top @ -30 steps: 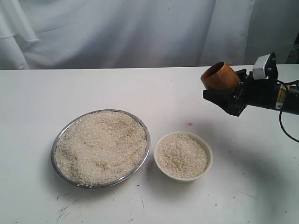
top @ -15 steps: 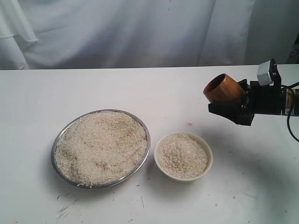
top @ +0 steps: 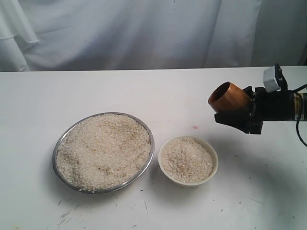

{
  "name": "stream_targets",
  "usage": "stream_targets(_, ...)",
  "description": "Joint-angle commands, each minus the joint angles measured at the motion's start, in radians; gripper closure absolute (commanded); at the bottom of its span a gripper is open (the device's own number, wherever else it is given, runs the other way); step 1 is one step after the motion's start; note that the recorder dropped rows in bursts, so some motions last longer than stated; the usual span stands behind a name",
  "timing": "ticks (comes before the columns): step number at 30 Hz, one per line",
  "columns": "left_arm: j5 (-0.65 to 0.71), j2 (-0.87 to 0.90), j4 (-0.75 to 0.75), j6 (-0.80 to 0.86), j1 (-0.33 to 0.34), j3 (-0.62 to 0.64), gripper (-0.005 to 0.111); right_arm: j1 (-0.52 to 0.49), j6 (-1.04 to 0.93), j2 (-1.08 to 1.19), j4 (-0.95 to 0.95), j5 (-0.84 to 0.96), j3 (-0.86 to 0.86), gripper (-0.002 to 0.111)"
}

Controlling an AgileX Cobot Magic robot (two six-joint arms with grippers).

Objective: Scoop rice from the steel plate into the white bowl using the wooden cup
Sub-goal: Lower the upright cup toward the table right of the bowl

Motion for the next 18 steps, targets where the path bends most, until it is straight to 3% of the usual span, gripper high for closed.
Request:
stream_targets(1, -0.006, -0.004, 0.000, 0.000, -0.003, 0.005, 0.107, -0.034, -0.003, -0.010, 0.139, -0.019, -0.003, 0.108)
stream_targets(8, -0.006, -0.004, 0.000, 0.000, -0.003, 0.005, 0.107, -0.052, -0.231, 0.072, 0.289, -0.019, -0.005, 0.108)
stream_targets(18, -0.006, -0.004, 0.000, 0.000, -0.003, 0.005, 0.107, -0.061, -0.127, 0.074, 0.145, -0.019, -0.005, 0.108)
